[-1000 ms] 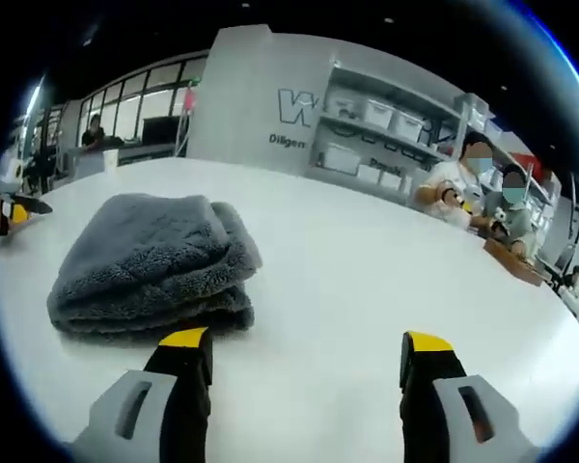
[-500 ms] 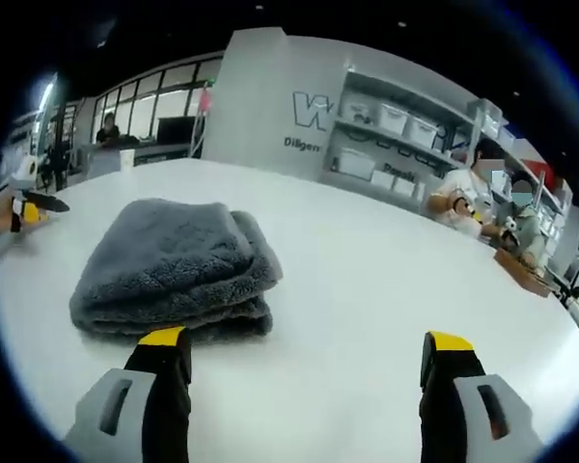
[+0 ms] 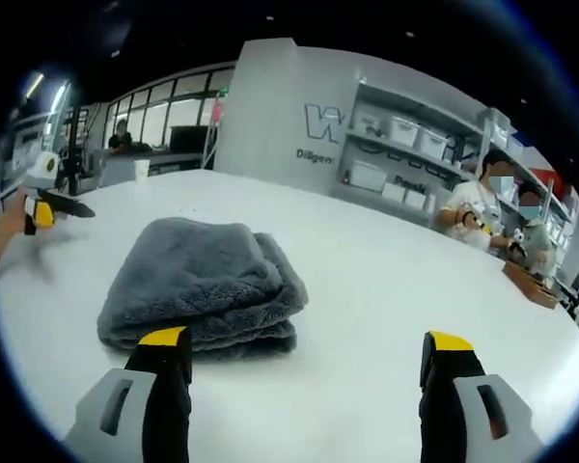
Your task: Open the folded towel by lifting each exposed corner and separating the folded layers until the towel lies flat within the target outline without major curled edges
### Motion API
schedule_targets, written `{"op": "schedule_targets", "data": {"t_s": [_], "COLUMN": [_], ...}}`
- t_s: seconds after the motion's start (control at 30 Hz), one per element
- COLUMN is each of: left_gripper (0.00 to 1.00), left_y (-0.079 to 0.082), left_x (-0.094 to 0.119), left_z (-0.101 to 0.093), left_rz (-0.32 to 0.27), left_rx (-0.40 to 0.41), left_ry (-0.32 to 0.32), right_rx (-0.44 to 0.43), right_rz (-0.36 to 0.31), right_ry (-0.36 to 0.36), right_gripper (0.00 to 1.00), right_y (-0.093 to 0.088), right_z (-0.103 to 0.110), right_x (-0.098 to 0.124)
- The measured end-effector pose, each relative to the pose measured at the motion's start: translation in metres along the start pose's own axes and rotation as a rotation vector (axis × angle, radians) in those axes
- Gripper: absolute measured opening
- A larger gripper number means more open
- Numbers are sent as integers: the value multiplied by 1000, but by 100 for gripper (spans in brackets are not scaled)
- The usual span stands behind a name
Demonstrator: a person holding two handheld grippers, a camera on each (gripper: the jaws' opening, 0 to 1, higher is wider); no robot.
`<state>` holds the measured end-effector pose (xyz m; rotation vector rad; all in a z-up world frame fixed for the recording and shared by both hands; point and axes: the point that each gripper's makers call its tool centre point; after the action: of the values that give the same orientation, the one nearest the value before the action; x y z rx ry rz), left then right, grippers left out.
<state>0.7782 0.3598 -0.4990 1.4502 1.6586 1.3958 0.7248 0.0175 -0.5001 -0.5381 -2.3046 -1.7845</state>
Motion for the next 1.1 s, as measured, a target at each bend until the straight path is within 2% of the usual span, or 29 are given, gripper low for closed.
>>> {"op": "schedule_targets", "data": {"t_s": [0.07,0.17,0.23,0.37,0.5,0.6,0.73,0.87,1.1], "left_gripper": [80,77,74,62,56,55,37,34,26], "left_y": [1,3,6,11,6,5,3,-7,-9], "left_x": [-9,-37,-46,-68,-90,-103,-115,-124,-136], "left_z": [-5,-21,-26,-29,-35,-31,-23,-15,-8], "left_rz": [13,41,37,13,47,63,67,108,111], "left_rx": [-15,-28,-19,17,49,50,81,100,120], "left_ry": [-13,-64,-80,-102,-138,-119,-95,-50,-24], "right_rx": [-11,-25,-30,-39,-37,-31,-21,-18,-23], "right_rz": [-6,-17,-22,-36,-39,-47,-47,-52,-51], "right_ry": [4,6,3,-1,4,21,27,30,25], "right_gripper": [96,96,94,93,92,92,91,90,89], "right_y": [1,3,4,7,11,13,14,16,15], "right_z": [-1,-2,-4,-6,-3,0,4,6,3], "right_x": [1,4,5,7,10,10,10,10,10]}}
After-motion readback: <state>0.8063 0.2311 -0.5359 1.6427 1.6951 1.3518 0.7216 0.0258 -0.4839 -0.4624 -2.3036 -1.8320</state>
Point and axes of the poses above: the point that each gripper's makers call its tool centre point, and the gripper's own axes: x roughly backward along the fingers, z roughly to its left, y roughly out of its top, and after that the axes turned 9 degrees about -y, right-handed
